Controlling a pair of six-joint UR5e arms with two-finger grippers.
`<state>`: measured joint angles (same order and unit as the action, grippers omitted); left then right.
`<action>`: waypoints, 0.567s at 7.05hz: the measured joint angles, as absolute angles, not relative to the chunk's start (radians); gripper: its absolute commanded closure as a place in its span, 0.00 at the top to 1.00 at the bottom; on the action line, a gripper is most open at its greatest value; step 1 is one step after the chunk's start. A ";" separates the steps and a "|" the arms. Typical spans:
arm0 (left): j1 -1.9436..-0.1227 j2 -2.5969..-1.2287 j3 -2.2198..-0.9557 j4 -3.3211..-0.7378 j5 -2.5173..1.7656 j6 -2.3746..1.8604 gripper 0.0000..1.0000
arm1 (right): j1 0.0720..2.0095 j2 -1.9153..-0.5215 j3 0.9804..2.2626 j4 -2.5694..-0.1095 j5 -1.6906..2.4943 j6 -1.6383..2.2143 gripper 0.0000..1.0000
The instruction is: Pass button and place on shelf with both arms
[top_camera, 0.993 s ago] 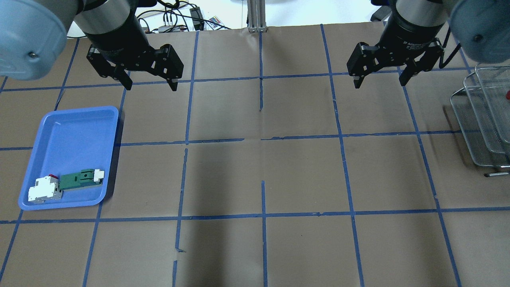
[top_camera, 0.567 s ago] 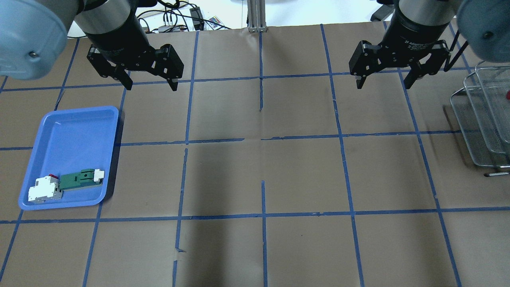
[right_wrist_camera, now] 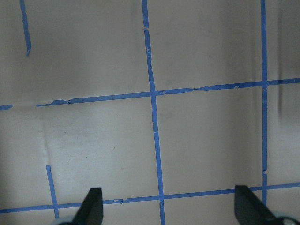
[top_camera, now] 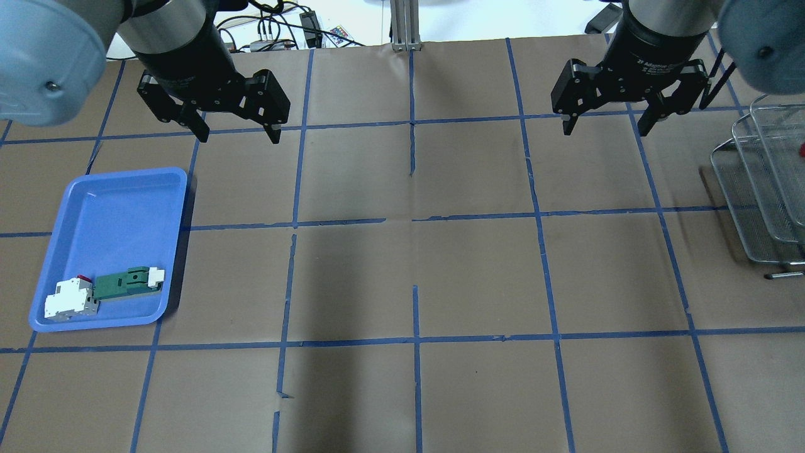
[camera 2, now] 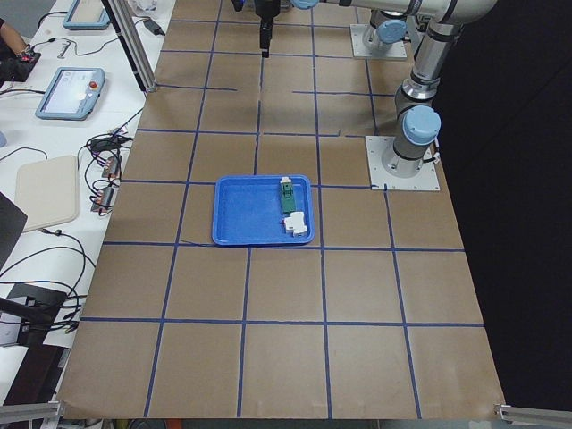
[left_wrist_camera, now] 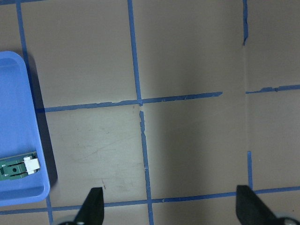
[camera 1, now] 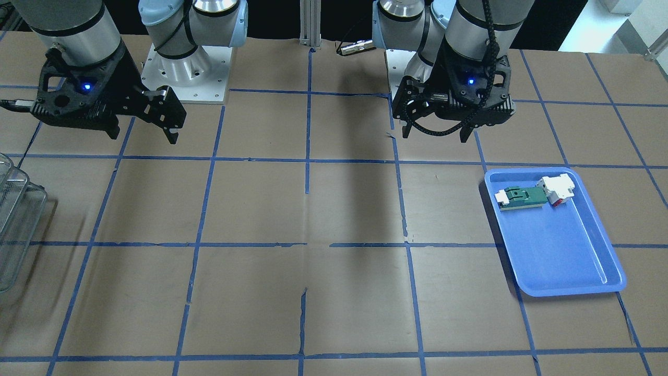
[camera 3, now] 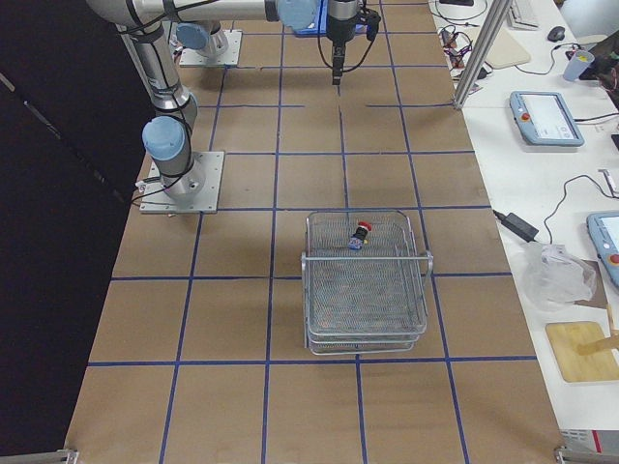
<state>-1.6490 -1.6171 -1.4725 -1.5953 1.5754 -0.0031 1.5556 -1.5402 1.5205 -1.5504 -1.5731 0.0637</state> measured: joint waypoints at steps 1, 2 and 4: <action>-1.649 -1.617 -1.473 -1.595 1.575 -0.003 1.00 | 1.556 -1.537 1.520 -1.551 -1.569 0.063 1.00; -1.648 -1.617 -1.473 -1.596 1.575 -0.003 1.00 | 1.555 -1.535 1.520 -1.551 -1.567 0.062 1.00; -1.649 -1.617 -1.472 -1.596 1.575 -0.003 1.00 | 1.555 -1.534 1.520 -1.550 -1.567 0.048 1.00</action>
